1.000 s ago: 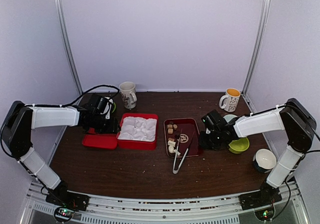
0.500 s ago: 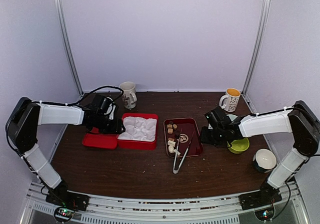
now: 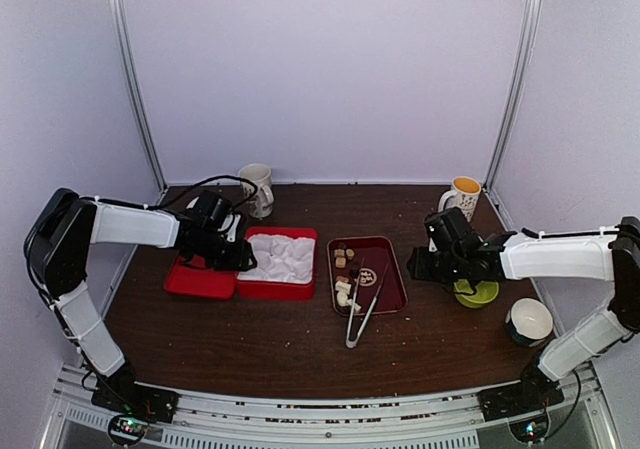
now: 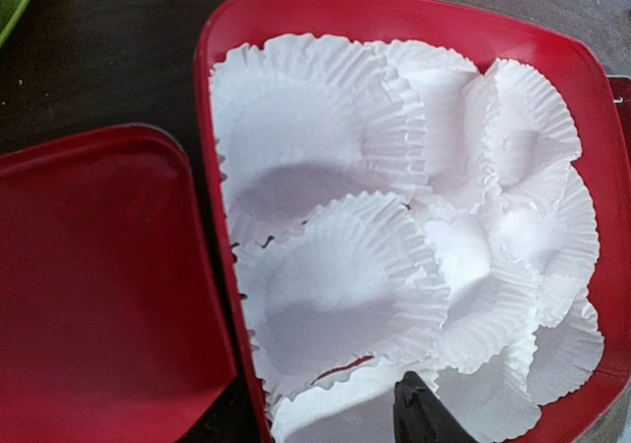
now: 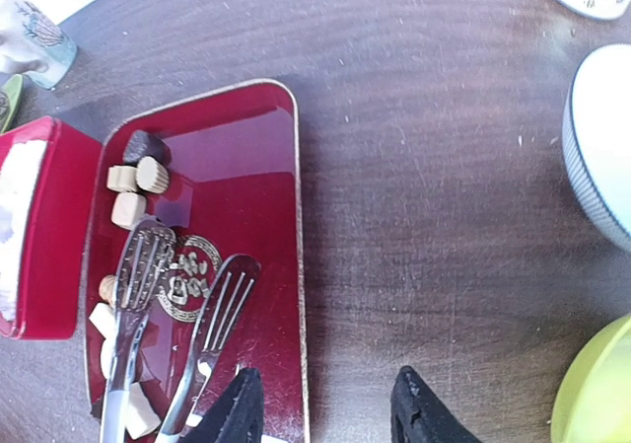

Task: Pack the chocolate
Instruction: Adjust the packing box at the center of the board.

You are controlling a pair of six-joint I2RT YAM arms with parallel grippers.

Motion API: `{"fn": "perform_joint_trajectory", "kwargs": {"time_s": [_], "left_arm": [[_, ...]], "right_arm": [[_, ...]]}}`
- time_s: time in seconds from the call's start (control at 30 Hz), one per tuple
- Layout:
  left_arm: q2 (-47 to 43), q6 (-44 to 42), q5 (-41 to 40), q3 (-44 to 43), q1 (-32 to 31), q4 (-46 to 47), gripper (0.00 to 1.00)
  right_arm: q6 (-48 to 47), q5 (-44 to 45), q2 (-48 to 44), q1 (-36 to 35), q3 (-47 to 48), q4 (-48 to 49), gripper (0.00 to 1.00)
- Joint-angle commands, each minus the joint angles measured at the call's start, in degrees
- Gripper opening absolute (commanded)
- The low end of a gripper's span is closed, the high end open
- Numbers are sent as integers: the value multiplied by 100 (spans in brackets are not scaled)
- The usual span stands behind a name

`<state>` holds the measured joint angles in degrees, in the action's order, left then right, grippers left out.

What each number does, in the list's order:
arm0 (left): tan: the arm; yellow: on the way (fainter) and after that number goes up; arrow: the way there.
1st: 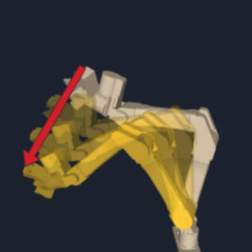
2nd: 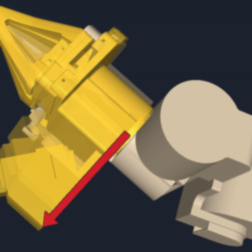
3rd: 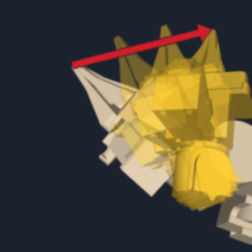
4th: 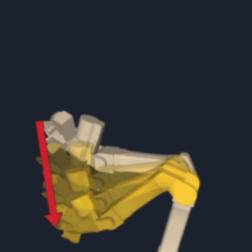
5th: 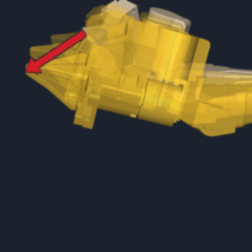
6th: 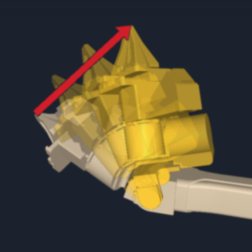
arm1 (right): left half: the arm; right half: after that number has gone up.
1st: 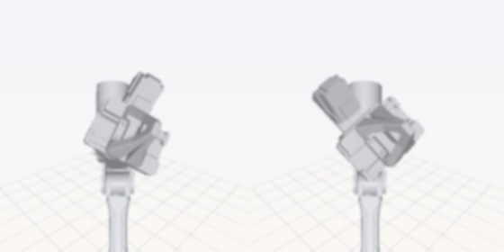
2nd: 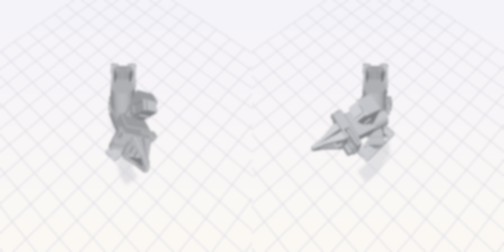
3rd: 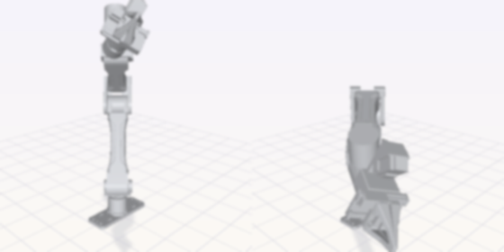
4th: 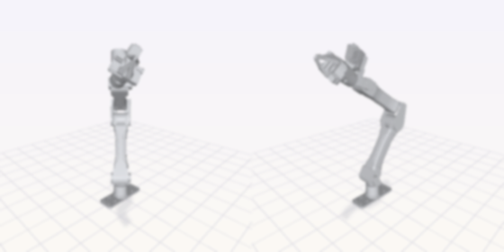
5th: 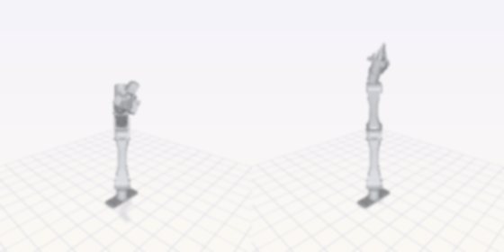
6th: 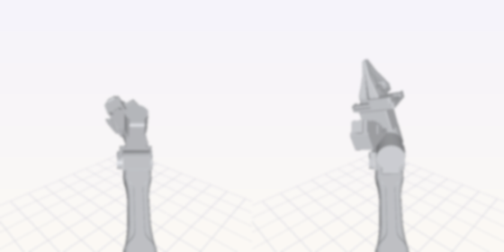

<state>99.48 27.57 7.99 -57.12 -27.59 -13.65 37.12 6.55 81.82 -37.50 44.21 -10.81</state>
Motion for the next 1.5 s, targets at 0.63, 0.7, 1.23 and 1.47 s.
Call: {"fn": "perform_joint_trajectory", "kwargs": {"time_s": [0.63,0.7,1.23,1.47], "left_arm": [[-90,-161,443,-101,-505,271,42],[-83,-165,396,-106,-507,225,37],[-628,-261,-11,323,-600,-330,29],[-857,-337,-89,599,-665,-509,28]], "right_arm": [[-381,39,-318,32,-134,99,45],[-381,-8,-333,36,-154,128,45],[-416,-220,-345,19,-226,142,45],[-424,-261,-372,-1,-224,136,44]]}}
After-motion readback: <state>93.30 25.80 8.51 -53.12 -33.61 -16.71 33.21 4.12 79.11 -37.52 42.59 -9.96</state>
